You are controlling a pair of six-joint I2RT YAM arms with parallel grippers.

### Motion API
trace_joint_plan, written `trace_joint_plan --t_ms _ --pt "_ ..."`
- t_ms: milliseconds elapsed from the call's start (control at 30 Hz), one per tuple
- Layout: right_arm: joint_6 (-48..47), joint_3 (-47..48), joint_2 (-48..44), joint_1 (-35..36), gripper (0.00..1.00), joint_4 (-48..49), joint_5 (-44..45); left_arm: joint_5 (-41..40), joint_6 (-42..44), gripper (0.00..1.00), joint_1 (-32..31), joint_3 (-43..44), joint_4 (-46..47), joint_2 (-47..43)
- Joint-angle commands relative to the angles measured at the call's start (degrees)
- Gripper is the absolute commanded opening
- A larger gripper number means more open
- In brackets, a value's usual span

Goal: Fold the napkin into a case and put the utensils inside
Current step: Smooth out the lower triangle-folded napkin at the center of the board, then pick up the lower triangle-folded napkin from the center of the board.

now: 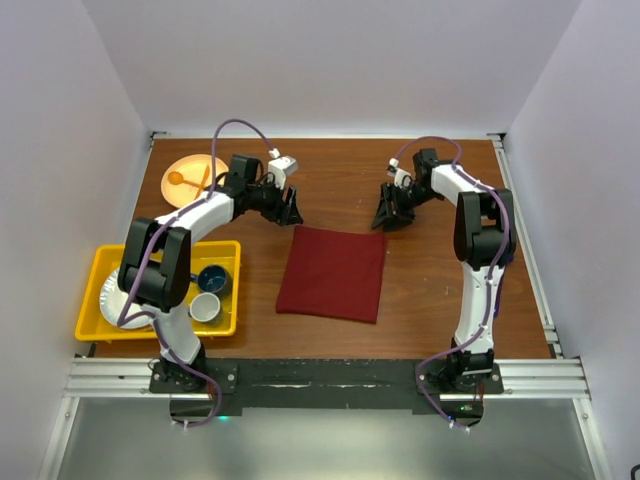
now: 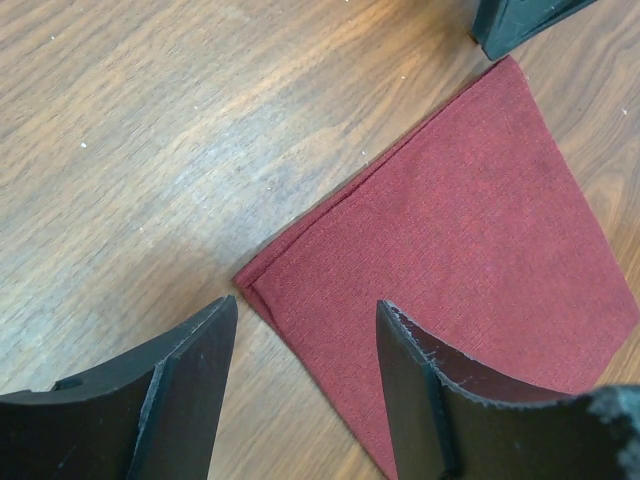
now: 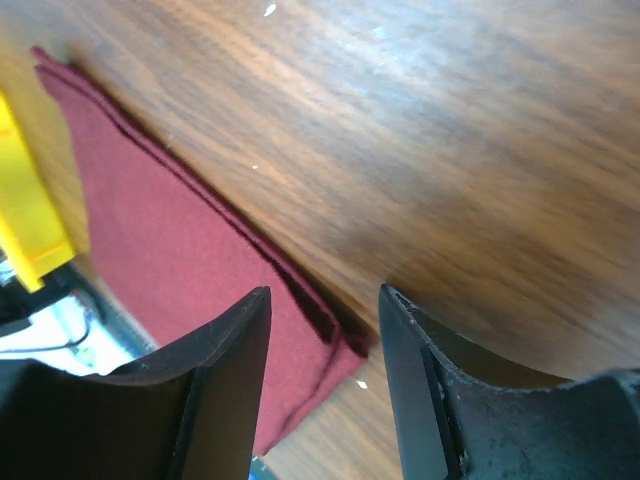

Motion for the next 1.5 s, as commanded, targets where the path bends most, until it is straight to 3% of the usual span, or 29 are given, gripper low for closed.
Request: trace_joint_plan --t_ms 0,133,233,433,667,867,1267,1467 --pt "-1.85 1.44 1.43 0.06 0.54 -6.96 -1.97 0.31 -0.04 0.63 0.80 -0.38 -0.16 -0.73" --pt "-4.83 -0.67 -1.38 -0.55 0.67 -7.94 0.48 0.57 -0.74 0.63 1.24 -1.70 0.89 -1.26" --pt "-4.75 -1.81 -3.31 -1.34 0.72 -7.86 4.18 0.66 -1.19 0.63 1.24 -2.40 1.59 -1.52" --pt "-0.90 -5.50 -6.13 -2.13 0.70 -4.96 7.35 0.84 -1.71 0.63 1.33 -2.93 2.56 -1.61" --pt "4.13 -7.97 -4.55 -0.20 0.61 0.40 3.31 1.19 -1.71 0.64 1.94 -2.85 2.65 -1.09" --pt "4.92 -4.46 0.19 -0.02 0.50 1.29 1.38 1.98 -1.71 0.64 3.26 -2.50 2.03 -0.82" --pt "-1.04 1.34 -0.06 -0.02 0.00 0.85 -4.69 3.02 0.12 0.64 6.34 0.05 1.69 1.81" --pt "-12.10 1.88 -2.70 1.82 0.00 -2.22 -7.59 6.72 9.96 0.66 6.34 4.35 -1.64 4.10"
